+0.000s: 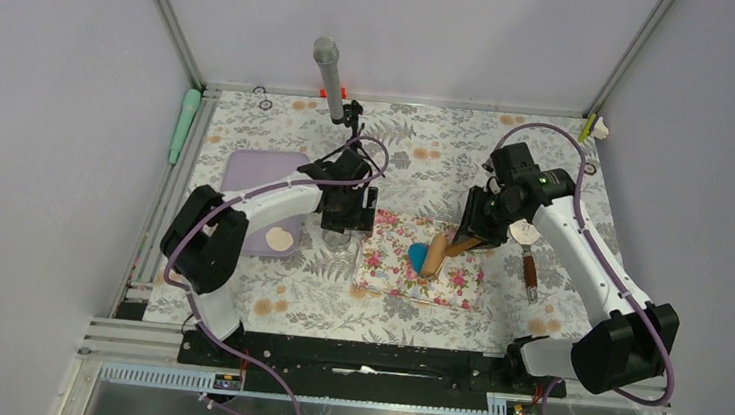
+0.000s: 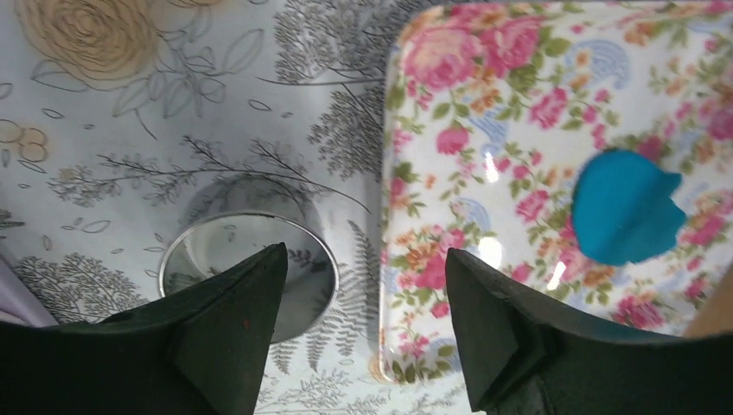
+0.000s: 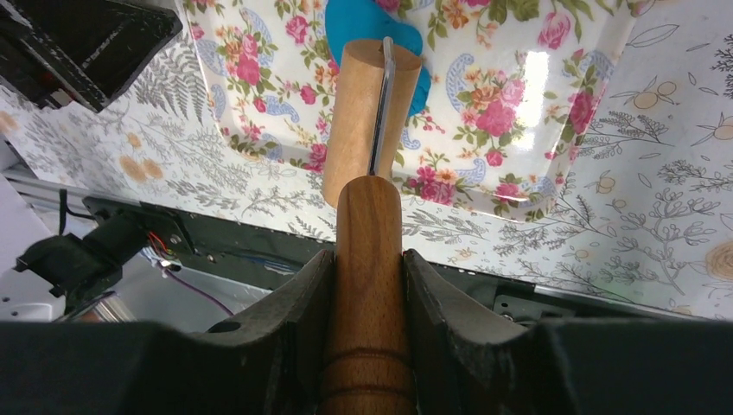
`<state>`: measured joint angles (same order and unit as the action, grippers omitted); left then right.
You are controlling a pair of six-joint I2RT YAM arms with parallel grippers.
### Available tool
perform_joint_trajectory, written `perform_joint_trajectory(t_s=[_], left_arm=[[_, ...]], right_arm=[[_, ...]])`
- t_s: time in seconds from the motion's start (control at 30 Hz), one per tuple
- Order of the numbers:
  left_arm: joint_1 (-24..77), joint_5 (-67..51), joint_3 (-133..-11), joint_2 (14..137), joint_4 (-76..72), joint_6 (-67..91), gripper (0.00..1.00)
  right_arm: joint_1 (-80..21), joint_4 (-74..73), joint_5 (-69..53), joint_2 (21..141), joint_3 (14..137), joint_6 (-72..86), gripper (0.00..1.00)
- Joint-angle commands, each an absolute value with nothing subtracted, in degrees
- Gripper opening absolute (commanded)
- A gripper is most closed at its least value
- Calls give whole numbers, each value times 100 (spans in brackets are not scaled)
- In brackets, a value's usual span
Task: Roll out the dumpling wrappers from the dough
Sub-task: Flatten out the dough on the work surface.
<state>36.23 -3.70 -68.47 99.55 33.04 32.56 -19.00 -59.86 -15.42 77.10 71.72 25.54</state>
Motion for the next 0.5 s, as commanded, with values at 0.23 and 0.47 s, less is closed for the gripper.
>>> perform_joint_trajectory(t_s=[0.23, 0.47], left_arm=[[3878, 427, -7463, 10177, 3119, 3164, 65], [4050, 695, -7504, 9951, 3179, 3151, 62]], right_arm=[[-2010, -5541, -1110, 7663, 7030, 2865, 0], [-2010, -5340, -1116, 7518, 6814, 2914, 0]])
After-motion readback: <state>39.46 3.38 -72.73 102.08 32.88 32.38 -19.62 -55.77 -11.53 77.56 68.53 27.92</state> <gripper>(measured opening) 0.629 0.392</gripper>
